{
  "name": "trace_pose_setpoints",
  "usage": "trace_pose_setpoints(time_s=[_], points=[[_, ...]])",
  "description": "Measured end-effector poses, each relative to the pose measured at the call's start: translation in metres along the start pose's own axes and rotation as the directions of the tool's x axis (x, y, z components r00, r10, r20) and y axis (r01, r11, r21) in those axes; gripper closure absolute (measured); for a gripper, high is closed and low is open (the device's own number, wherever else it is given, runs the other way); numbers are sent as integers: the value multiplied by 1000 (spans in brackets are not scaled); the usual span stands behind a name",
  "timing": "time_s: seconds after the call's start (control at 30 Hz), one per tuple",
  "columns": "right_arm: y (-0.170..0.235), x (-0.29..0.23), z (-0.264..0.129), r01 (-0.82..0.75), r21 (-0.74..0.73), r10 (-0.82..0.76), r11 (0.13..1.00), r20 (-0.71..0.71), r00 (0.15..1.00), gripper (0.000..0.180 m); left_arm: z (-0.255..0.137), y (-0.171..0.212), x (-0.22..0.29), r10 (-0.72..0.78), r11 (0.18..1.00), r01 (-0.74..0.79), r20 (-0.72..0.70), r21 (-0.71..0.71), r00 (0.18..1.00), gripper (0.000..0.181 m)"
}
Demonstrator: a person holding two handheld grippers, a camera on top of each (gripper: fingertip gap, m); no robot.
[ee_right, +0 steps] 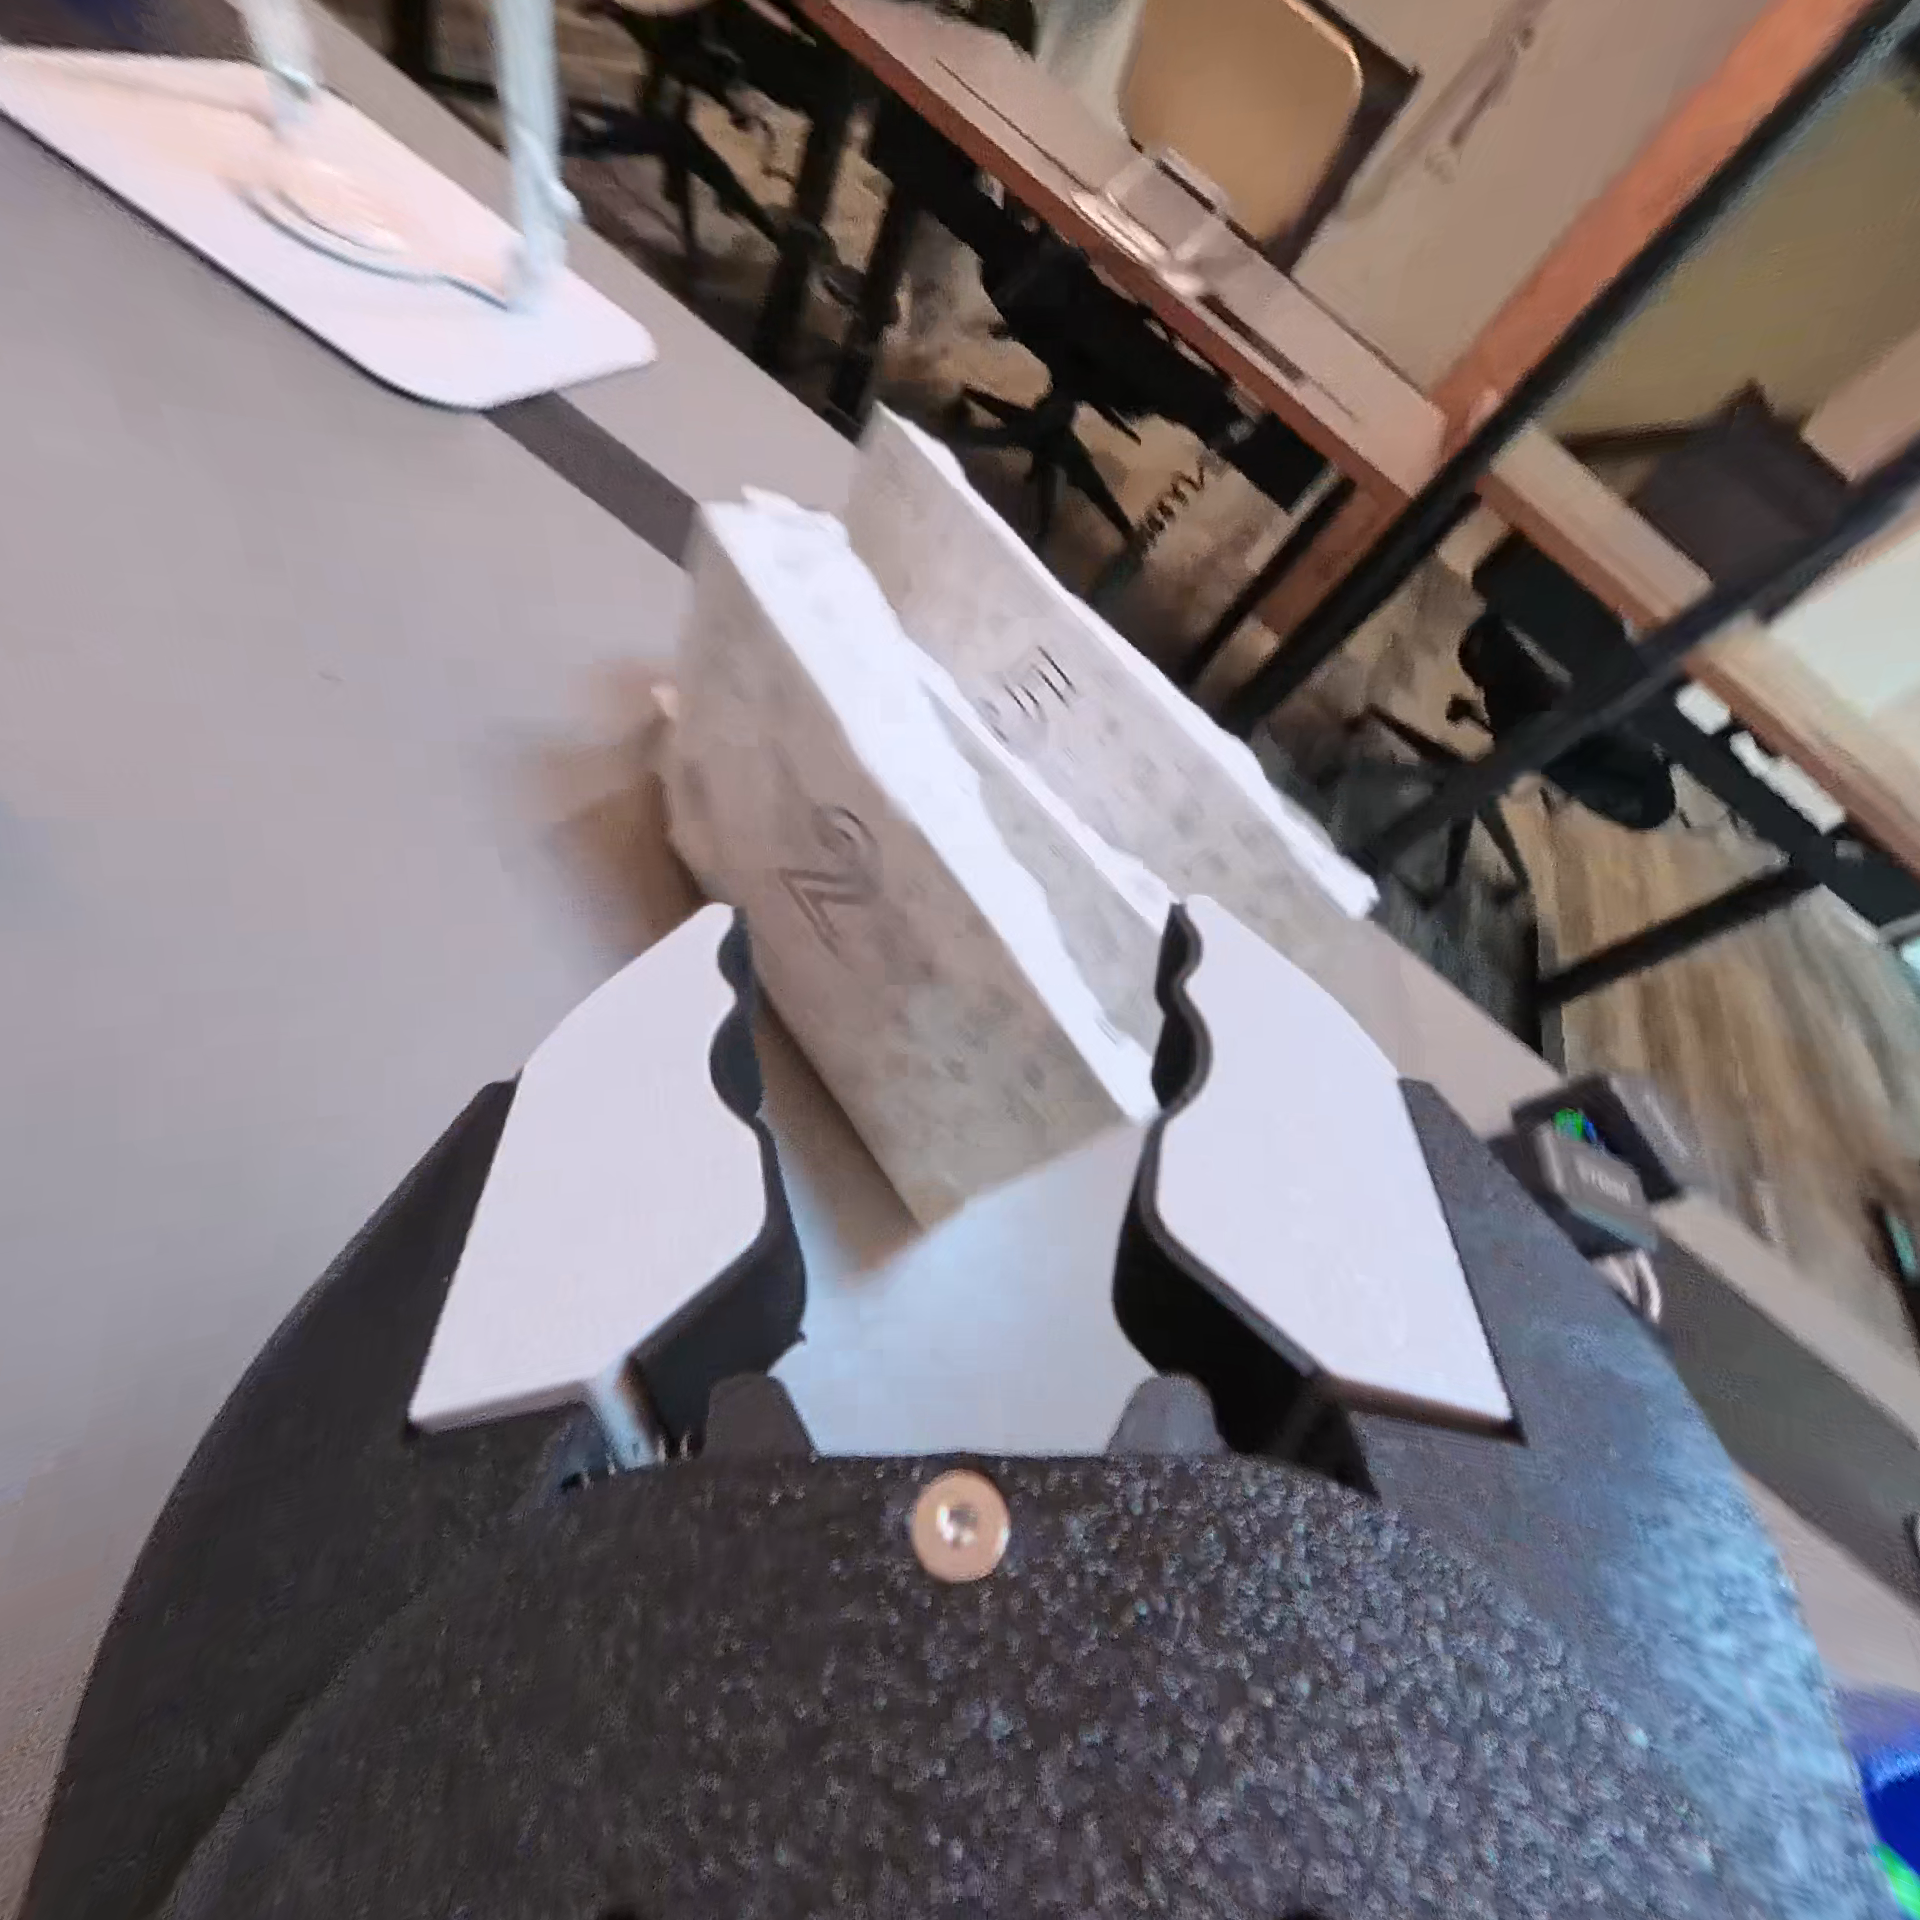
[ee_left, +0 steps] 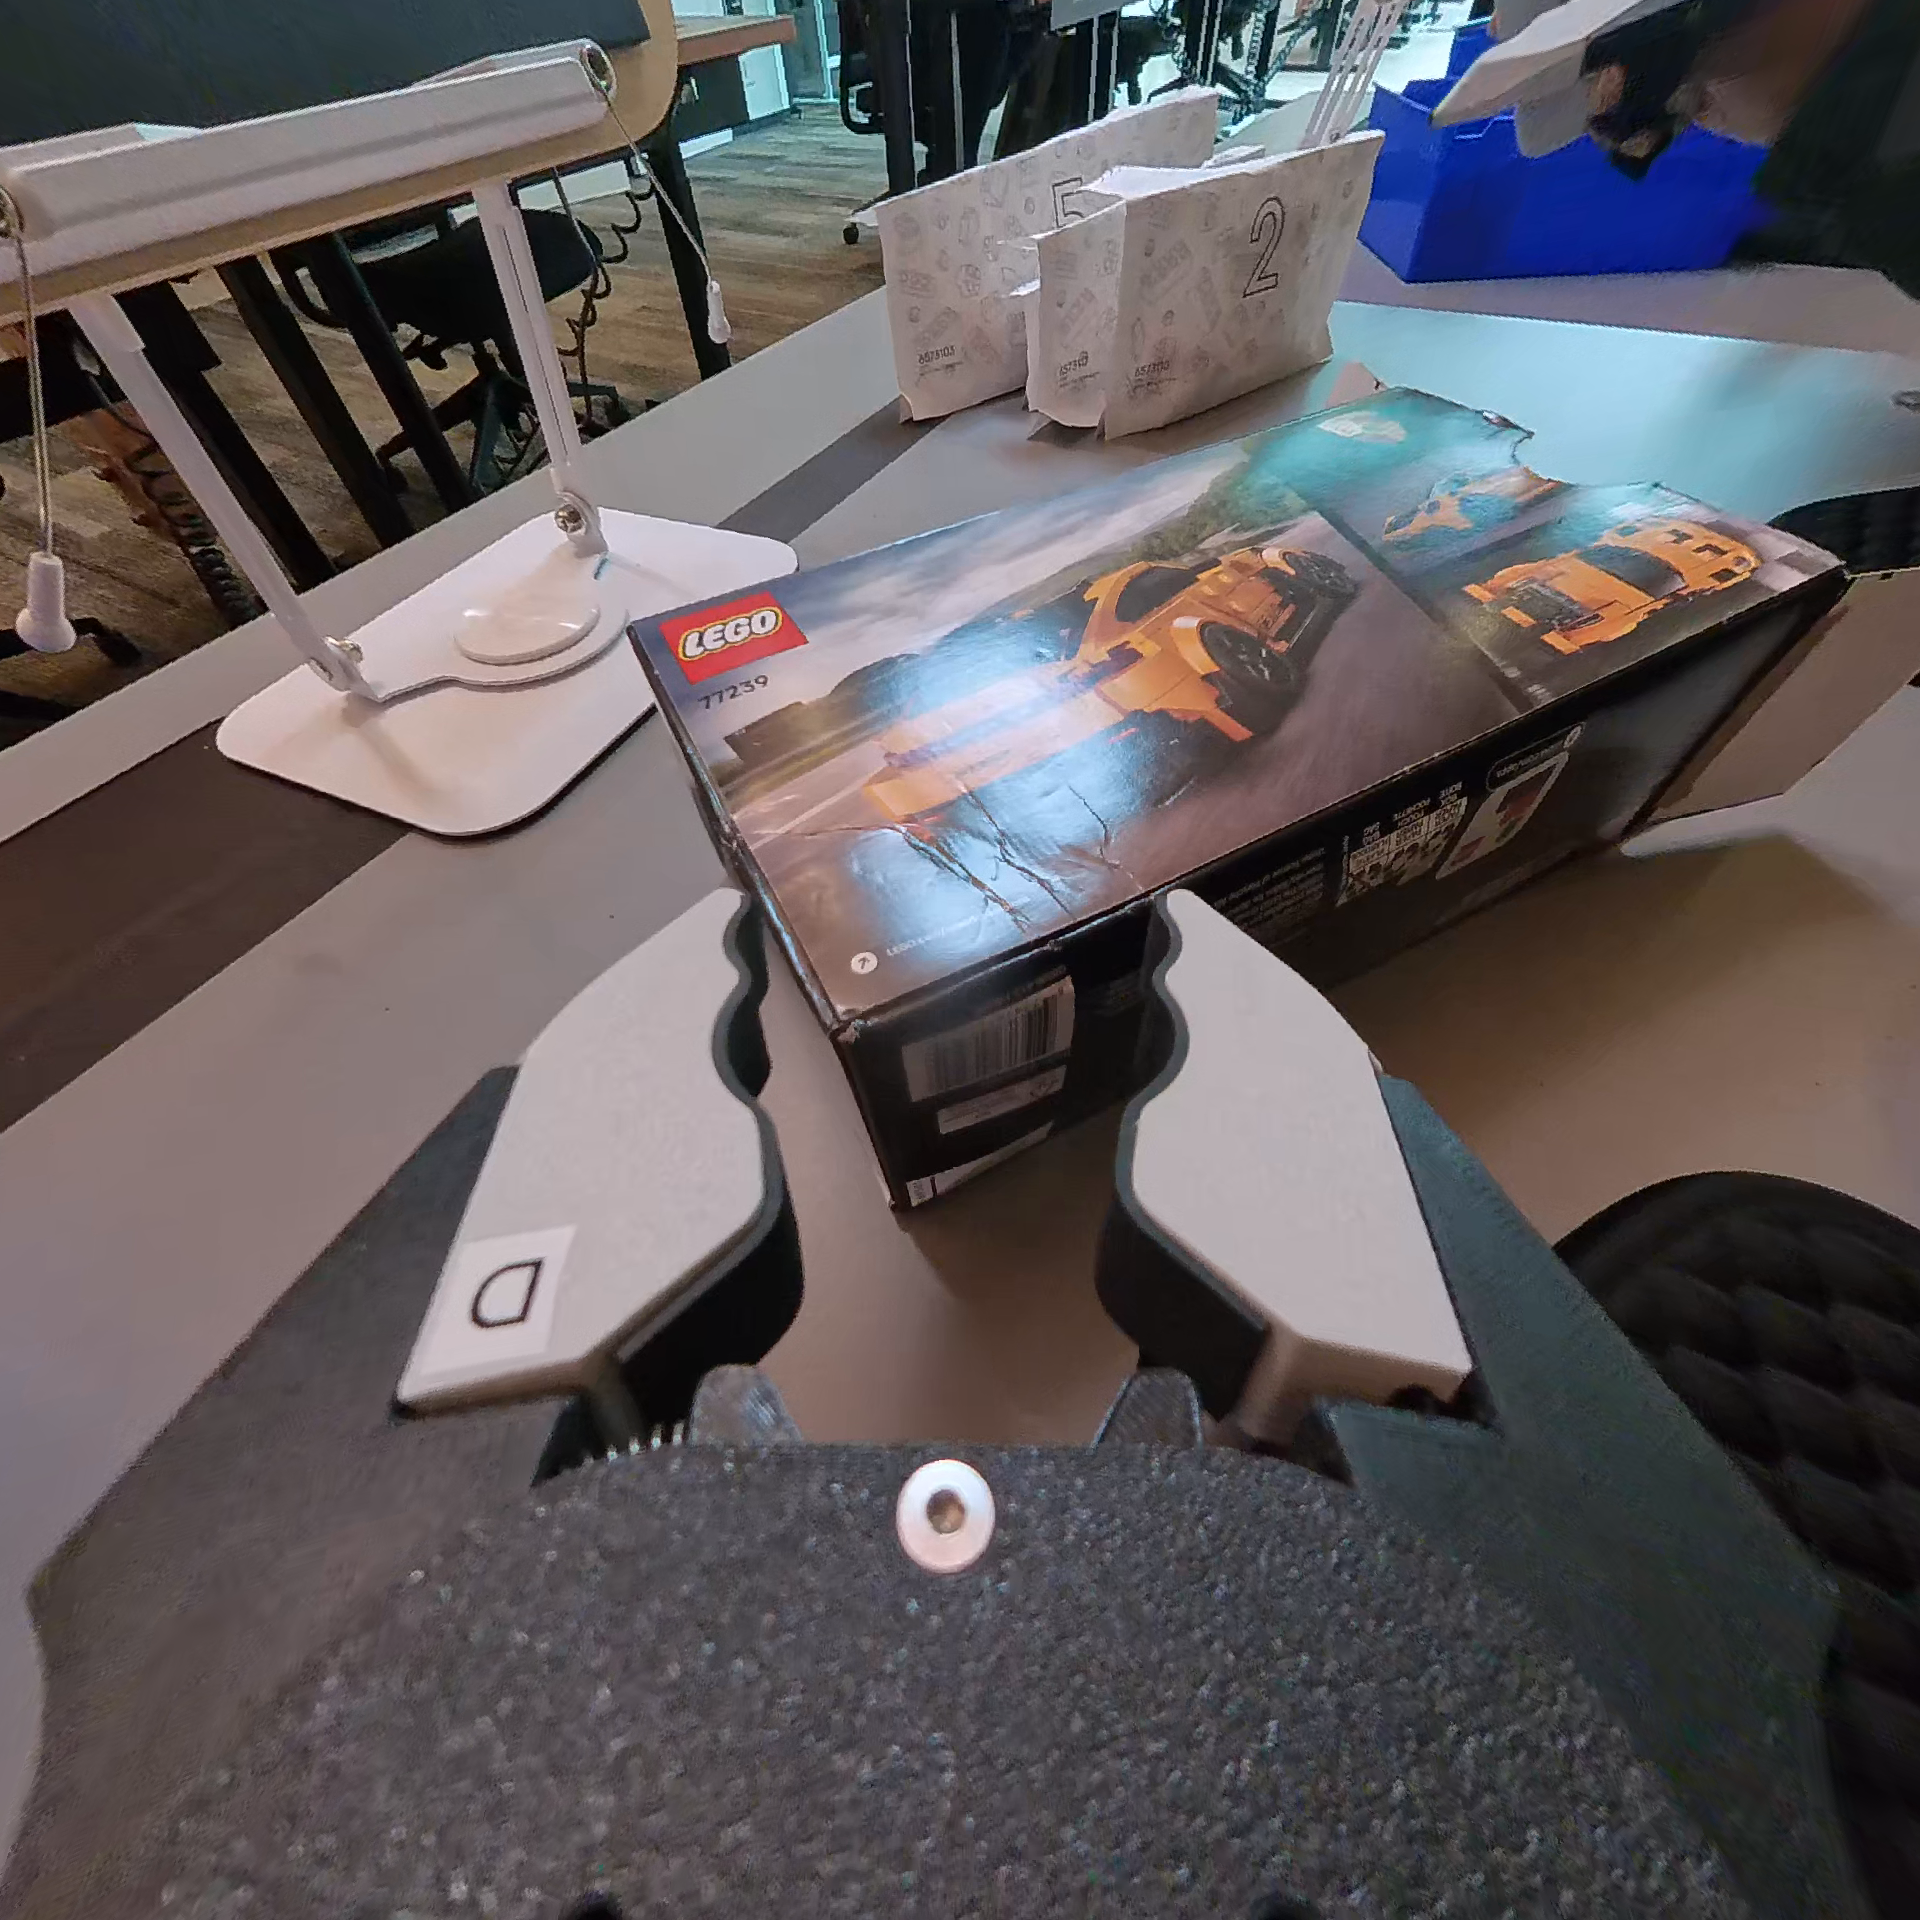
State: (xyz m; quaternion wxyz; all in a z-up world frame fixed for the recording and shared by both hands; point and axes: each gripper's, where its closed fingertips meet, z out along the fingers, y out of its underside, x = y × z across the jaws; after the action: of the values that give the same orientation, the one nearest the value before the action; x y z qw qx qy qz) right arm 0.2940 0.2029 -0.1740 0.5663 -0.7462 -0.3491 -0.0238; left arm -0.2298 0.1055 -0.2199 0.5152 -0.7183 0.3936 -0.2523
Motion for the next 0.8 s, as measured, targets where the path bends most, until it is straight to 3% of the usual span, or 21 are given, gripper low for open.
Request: trace_pose_setpoints(time_s=[0.2,0.43,0.6,0.67,0.73,0.8], points=[[56,31,26,-181,-58,184,982,51,982,95,1,1,-2,-38,999,38,2,14,999,112],[66,20,57,-294,-27,294,955,185,938,96,2,1,-4,-65,998,65,27,29,998,113],[60,1,61,-321,-7,310,947,282,908,133,2,1,-4,-80,996,78,39,35,996,114],[60,3,59,-312,5,301,950,248,921,133,2,1,-4,-82,996,81,42,37,996,114],[58,12,51,-307,4,301,952,169,938,112,2,1,-4,-86,996,84,43,39,995,113],[45,26,31,-219,49,218,975,8,976,107,2,1,-4,-87,996,85,45,39,995,114]])
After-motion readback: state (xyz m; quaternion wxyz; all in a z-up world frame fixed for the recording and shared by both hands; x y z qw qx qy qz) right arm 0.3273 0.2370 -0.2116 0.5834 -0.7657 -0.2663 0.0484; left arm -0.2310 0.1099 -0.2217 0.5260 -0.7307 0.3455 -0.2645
